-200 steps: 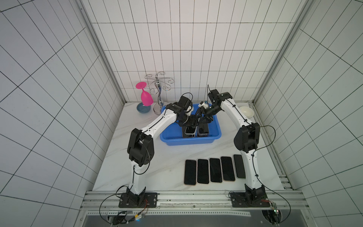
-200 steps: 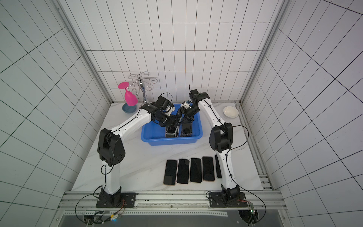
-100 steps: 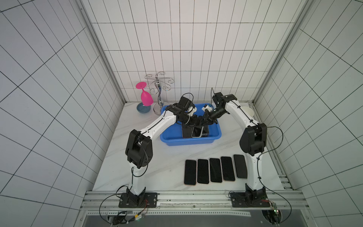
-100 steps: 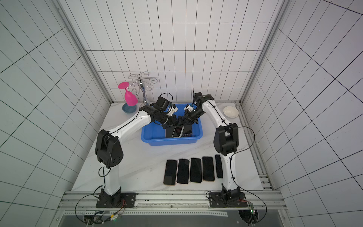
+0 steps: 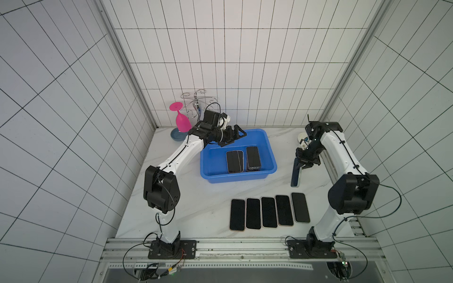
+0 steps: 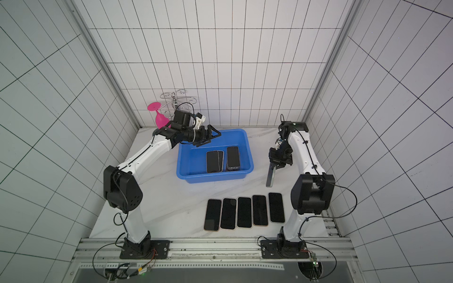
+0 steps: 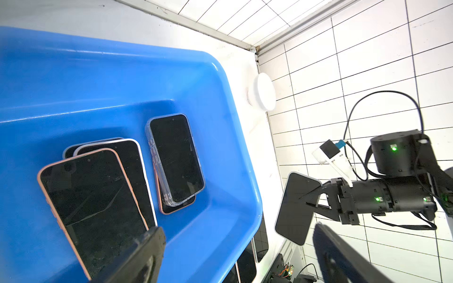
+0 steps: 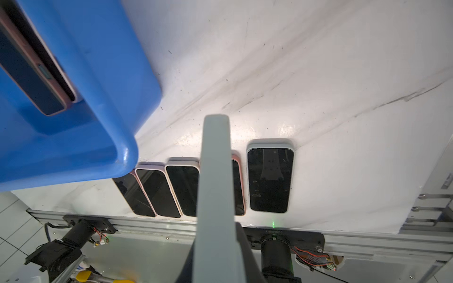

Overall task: Take the phone out of the storage box
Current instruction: Pick up the phone from the storage box, then place the phone at the center of the board.

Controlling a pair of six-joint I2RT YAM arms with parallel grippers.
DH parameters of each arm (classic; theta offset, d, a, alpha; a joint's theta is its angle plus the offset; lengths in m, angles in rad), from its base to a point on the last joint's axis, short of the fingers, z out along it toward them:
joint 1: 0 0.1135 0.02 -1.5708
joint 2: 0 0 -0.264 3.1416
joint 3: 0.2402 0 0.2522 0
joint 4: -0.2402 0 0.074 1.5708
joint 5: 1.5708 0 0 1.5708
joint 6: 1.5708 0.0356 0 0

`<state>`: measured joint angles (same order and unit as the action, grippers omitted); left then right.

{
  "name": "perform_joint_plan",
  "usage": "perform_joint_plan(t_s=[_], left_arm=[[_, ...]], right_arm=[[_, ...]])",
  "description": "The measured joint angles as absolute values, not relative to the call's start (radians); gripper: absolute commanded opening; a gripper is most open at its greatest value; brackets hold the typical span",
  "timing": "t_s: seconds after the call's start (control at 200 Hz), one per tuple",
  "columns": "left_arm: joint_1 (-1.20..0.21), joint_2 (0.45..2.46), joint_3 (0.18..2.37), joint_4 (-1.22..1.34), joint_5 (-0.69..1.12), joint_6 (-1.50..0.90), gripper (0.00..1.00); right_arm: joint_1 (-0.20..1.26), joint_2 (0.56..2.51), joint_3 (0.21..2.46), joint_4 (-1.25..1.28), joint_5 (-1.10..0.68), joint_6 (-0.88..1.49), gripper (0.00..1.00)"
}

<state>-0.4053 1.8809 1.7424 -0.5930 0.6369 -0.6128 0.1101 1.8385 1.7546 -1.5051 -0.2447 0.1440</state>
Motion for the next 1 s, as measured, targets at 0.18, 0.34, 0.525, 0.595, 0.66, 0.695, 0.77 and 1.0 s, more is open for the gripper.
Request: perform_joint_plan(t_s=[0.18,0.34,0.525,0.595,0.66,0.695,0.77,1.0], left_arm=[[-0.395,1.916,1.742,-0.602,0.617,-0.609,0.98],[-0.377,1.919,1.742,-0.604,0.602,-0.604,0.98],[-0.372,1.918,1.74,-0.606,0.592,-0.593,0.98],[-0.372,1.918,1.73,-0.606,0.591,-0.589,0.98],[-0.372,1.918,1.718,-0.606,0.59,-0.585,0.98],[-0.372,1.918,1.712,-0.606,0.59,-0.583,0.98],[-0.372,1.918,1.701,-0.607,0.586,-0.579,0.98],[-0.372,1.918,1.682,-0.611,0.576,-0.57,0.98]], right_arm=[[0.149,2.038,1.762,-1.45,-0.263,0.11,0.0],[0.192,2.117,1.761,-1.406,-0.308,0.097,0.0],[0.207,2.117,1.76,-1.372,-0.363,0.09,0.0],[0.207,2.119,1.76,-1.362,-0.379,0.086,0.0],[0.207,2.123,1.754,-1.353,-0.384,0.082,0.0],[0.207,2.127,1.745,-1.347,-0.384,0.081,0.0],[0.207,2.133,1.715,-1.339,-0.387,0.077,0.0],[0.194,2.135,1.667,-1.336,-0.403,0.074,0.25]])
